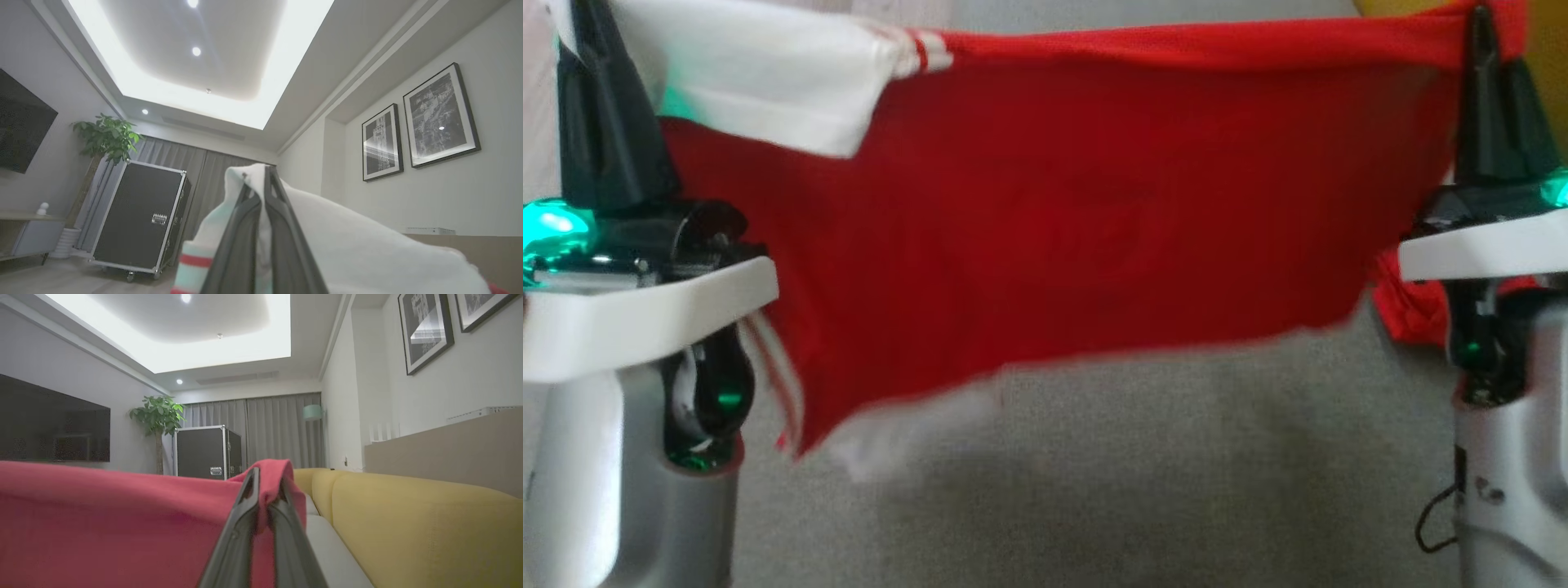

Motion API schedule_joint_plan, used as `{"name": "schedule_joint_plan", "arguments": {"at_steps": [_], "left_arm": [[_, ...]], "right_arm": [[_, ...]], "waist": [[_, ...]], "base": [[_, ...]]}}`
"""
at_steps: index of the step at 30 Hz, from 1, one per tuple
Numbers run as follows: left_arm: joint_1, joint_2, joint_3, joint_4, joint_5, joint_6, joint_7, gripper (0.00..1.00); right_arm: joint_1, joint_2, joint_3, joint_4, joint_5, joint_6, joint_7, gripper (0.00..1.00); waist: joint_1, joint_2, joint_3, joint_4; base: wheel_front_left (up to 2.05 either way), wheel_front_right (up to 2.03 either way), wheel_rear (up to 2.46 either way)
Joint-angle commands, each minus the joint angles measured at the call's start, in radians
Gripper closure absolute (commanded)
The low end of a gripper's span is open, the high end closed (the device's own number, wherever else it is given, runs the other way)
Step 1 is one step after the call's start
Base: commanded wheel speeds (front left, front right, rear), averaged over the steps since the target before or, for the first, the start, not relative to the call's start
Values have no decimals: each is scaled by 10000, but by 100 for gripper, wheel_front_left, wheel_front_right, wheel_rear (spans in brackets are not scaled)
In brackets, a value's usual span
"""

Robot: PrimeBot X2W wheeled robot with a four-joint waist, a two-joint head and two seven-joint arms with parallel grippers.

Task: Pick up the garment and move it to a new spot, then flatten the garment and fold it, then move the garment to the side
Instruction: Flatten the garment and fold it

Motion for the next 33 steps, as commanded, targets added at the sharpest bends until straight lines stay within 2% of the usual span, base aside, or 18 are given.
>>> {"name": "schedule_joint_plan", "arguments": {"at_steps": [1,4,7,10,13,18,19,22,27,33], "left_arm": [[-643,382,394,-454,-150,38,435,100],[-1198,716,336,-190,-162,-105,993,100],[-2321,958,267,821,-393,-445,1428,100],[-3746,1276,121,2588,-488,-908,1794,100],[-5309,1611,-76,4489,-174,-1359,1567,100],[-7960,1652,-114,6857,274,-1552,319,100],[-7960,1652,-114,6857,274,-1552,319,100],[-8998,1524,-240,7881,443,-1684,-522,100],[-9161,1241,-687,9180,556,-1974,-1232,100],[-7561,985,-1314,9893,420,-2214,-1495,100]], "right_arm": [[-191,68,49,-759,-77,-7,477,100],[-557,15,82,-1228,-327,-7,1143,100],[-1599,-152,236,-815,-268,-7,1599,100],[-3181,-517,413,639,-415,-7,1641,100],[-5082,-730,661,2748,-758,-7,1121,100],[-7993,-836,639,5857,-1276,-7,-424,100],[-7993,-836,639,5857,-1276,-7,-424,100],[-9020,-875,299,7175,-1618,-7,-1440,100],[-9203,-887,301,8917,-1812,-7,-2208,100],[-7838,-1046,1110,10644,-1421,-7,-2356,100]], "waist": [[1,-1,263,47],[1,-1,858,78],[1,-1,1658,61],[1,-1,2433,-5],[1,-1,3118,-65],[1,-1,3814,91],[1,-1,3814,91],[1,-1,3964,261],[1,-1,3860,487],[1,-1,3473,674]], "base": [[0,0,0],[0,0,0],[0,0,0],[0,0,0],[0,0,0],[0,0,0],[0,0,0],[0,0,0],[0,0,0],[0,0,0]]}}
